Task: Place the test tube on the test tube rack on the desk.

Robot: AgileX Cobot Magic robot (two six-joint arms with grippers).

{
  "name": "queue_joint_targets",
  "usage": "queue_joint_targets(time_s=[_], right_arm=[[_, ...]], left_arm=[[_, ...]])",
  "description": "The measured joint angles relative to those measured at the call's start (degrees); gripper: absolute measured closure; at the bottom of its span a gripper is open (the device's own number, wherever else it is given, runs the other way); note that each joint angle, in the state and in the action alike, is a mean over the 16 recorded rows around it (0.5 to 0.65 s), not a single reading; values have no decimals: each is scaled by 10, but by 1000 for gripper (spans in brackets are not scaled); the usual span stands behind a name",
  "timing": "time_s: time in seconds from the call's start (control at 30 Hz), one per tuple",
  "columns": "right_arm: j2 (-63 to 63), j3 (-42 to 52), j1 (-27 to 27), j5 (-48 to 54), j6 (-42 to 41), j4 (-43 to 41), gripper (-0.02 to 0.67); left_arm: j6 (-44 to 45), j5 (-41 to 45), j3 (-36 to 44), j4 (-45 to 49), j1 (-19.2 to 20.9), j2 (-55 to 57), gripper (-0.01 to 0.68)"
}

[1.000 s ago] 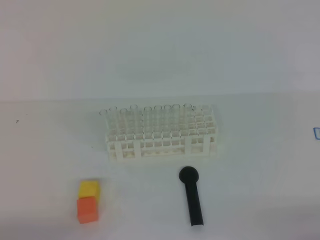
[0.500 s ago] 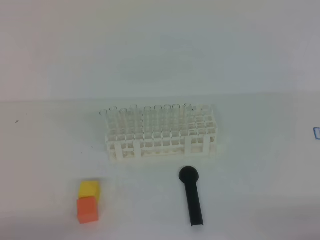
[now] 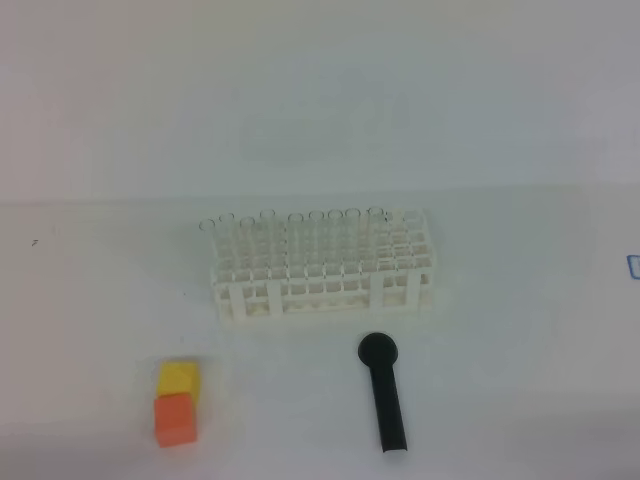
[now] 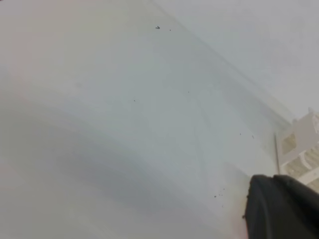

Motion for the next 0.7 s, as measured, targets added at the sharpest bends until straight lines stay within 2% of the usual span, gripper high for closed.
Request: queue_joint_targets(time_s=[0.37,0.7], right_arm=[[0,0,0,0,0,0,650],[0,0,0,0,0,0,650]], left_arm=[[34,2,1,72,0,-1,674],[39,3,0,50,0,0,674]])
